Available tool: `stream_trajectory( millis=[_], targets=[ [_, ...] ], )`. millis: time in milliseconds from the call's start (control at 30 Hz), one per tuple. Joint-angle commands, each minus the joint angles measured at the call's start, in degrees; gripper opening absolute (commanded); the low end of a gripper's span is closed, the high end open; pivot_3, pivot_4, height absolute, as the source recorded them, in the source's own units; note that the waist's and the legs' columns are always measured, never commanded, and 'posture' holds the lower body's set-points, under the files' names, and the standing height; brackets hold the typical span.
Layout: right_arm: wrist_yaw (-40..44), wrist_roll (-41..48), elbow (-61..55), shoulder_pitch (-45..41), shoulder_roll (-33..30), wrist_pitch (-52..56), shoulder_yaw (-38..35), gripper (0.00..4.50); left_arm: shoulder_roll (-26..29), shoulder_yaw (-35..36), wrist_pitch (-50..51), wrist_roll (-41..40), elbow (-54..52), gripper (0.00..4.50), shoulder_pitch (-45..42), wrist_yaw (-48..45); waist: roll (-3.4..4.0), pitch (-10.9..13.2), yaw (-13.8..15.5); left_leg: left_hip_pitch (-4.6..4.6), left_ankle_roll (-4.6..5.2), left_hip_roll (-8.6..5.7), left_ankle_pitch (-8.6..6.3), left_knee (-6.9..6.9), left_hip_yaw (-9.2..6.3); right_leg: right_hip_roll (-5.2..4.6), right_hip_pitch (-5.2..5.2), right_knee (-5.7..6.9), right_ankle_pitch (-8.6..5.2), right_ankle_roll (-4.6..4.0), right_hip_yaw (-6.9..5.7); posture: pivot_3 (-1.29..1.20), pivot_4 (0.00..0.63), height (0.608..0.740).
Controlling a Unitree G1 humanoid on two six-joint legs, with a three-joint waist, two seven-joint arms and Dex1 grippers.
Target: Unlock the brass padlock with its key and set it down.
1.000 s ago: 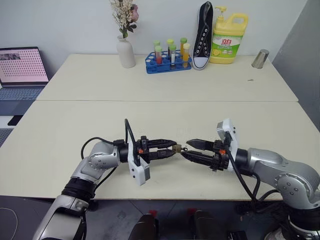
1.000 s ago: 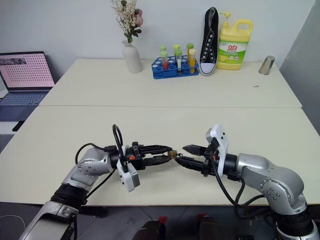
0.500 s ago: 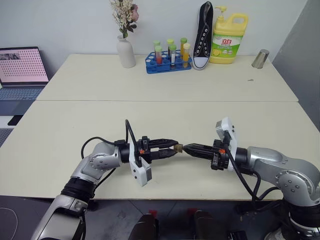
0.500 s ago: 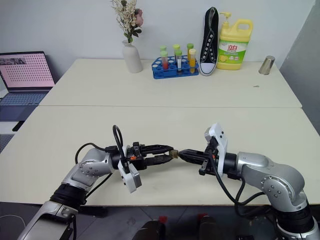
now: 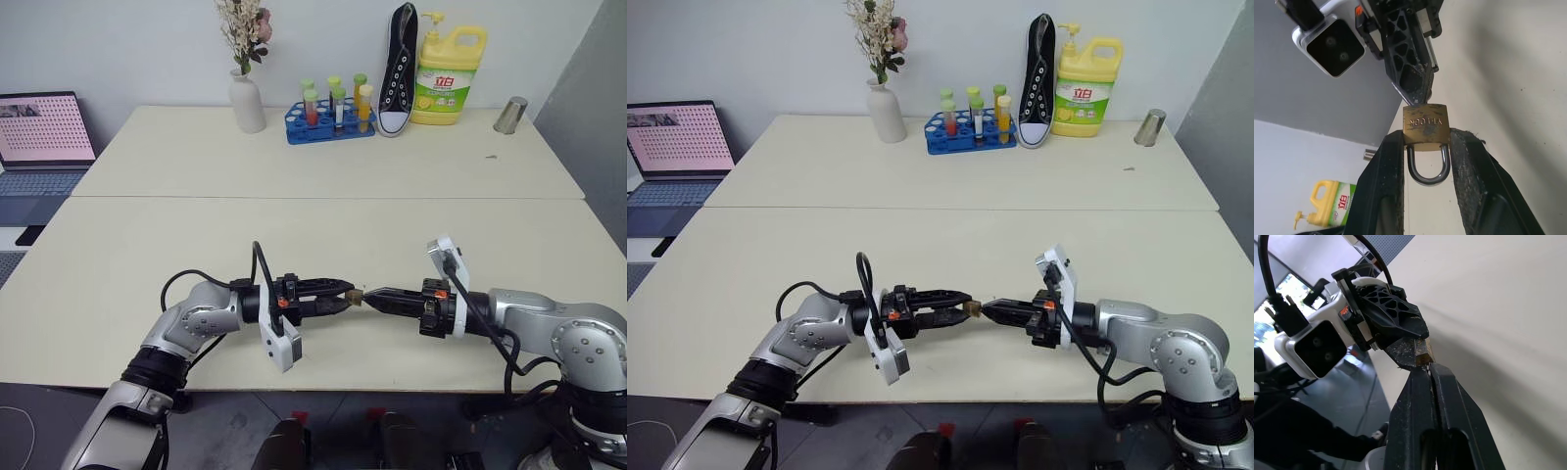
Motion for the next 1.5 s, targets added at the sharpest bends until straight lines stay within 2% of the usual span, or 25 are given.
stream_trajectory(
  millis=[33, 133, 300, 500, 567, 700, 767, 800, 867, 900, 1067, 1500],
  targets=[
    [-8.84, 13.78, 4.84, -2.01, -0.92, 1.73, -0.36, 0.0, 0.39, 1.83, -0.63, 2.02, -0.44, 0.96, -1.42, 3.42, 0.0, 0.0, -0.01, 0.0, 0.0, 0.0, 0.0, 0.0, 0.01, 0.0, 0.0, 0.0, 0.0, 0.0, 0.01, 0.0, 0.15, 0.74],
    [-15.12, 21.47, 7.96, -3.26, -2.33, 0.59, 1.47, 0.0, 0.5, 1.69, -0.82, 3.78, -0.18, 0.96, -1.59, 5.15, 0.0, 0.0, -0.04, 0.0, 0.0, 0.0, 0.0, 0.0, 0.04, 0.0, 0.0, 0.0, 0.0, 0.0, 0.03, 0.0, 0.15, 0.74],
    [-21.81, 29.45, 10.74, -4.89, -4.04, -2.22, 4.45, 0.0, 0.9, 1.52, -0.47, 6.06, -0.45, 0.96, -1.39, 7.78, 0.0, 0.0, -0.05, -0.02, 0.01, 0.02, 0.0, 0.0, 0.03, 0.0, -0.01, 0.0, 0.0, 0.0, 0.02, 0.0, 0.15, 0.74],
    [-23.05, 32.54, 9.27, -5.07, -5.47, -3.84, 7.02, 0.0, 1.61, 0.95, 0.12, 6.72, -0.84, 0.96, -0.97, 9.63, 0.0, 0.0, -0.04, -0.04, 0.01, 0.03, 0.0, 0.0, 0.01, -0.01, -0.01, 0.0, 0.0, 0.0, 0.02, 0.0, 0.15, 0.74],
    [-21.09, 28.34, 7.42, -5.63, -5.44, -4.08, 6.99, 0.0, 1.72, 0.83, 0.3, 6.64, -0.89, 0.96, -0.9, 9.87, 0.0, 0.0, -0.05, -0.04, 0.01, 0.03, 0.0, 0.0, 0.01, -0.01, -0.01, 0.0, 0.0, 0.0, 0.01, 0.0, 0.15, 0.74],
    [-18.84, 26.12, 6.62, -5.35, -5.1, -4.79, 6.9, 0.0, 2.01, 0.37, 0.53, 6.52, -0.91, 0.96, -0.92, 10.32, 0.0, 0.0, -0.04, -0.04, 0.01, 0.03, 0.0, 0.0, 0.0, 0.0, -0.02, 0.0, 0.0, 0.0, 0.01, 0.0, 0.15, 0.74],
    [-16.77, 22.42, 5.33, -5.17, -5.5, -4.99, 6.67, 0.4, 2.1, 0.17, 0.65, 6.26, -0.91, 0.96, -0.98, 10.43, 0.0, 0.0, -0.03, -0.04, 0.01, 0.03, 0.0, 0.0, 0.0, 0.0, -0.03, 0.0, 0.0, 0.0, 0.01, 0.0, 0.15, 0.74],
    [-14.29, 19.63, 4.34, -5.09, -6.02, -5.17, 6.37, 0.53, 2.03, 0.11, 0.78, 6.04, -0.8, 0.96, -1.12, 10.48, 0.01, 0.0, -0.03, -0.04, 0.01, 0.03, 0.0, 0.0, 0.0, -0.01, -0.03, 0.0, 0.0, 0.0, 0.01, 0.0, 0.15, 0.74],
    [-2.56, 2.57, -1.4, -4.79, -11.94, -9.96, 10.27, 1.18, 1.86, -0.01, 1.02, 5.66, -0.7, 0.96, -1.38, 10.53, 0.07, 0.04, 0.01, -0.05, 0.01, 0.02, 0.0, 0.0, 0.0, 0.0, -0.04, 0.0, 0.0, 0.0, 0.01, 0.0, 0.15, 0.74],
    [0.86, -1.76, -1.93, -4.46, -13.14, -11.64, 10.55, 1.52, 1.85, -0.12, 0.93, 5.54, -0.75, 0.96, -1.38, 10.52, 0.07, 0.04, 0.0, -0.06, 0.02, -0.01, -0.01, 0.0, 0.01, -0.02, -0.05, 0.0, -0.01, 0.01, 0.01, 0.0, 0.15, 0.74],
    [11.01, -13.99, -2.58, -2.53, -14.7, -18.59, 10.98, 1.57, 1.84, -0.33, 0.9, 5.15, -1.05, 0.96, -1.19, 10.48, 0.04, 0.02, -0.02, -0.05, 0.01, -0.01, 0.0, 0.0, 0.01, -0.01, -0.04, -0.03, -0.01, 0.02, -0.05, 0.0, 0.15, 0.74],
    [12.14, -14.97, -3.35, -3.69, -5.59, -15.3, 9.86, 1.57, 1.5, -1.11, 0.8, 5.11, -0.57, 0.96, -1.97, 10.46, 0.04, 0.02, 0.02, -0.06, 0.01, 0.0, 0.0, 0.0, -0.01, -0.01, -0.04, -0.02, 0.0, 0.01, -0.03, 0.0, 0.15, 0.74]
  ],
)
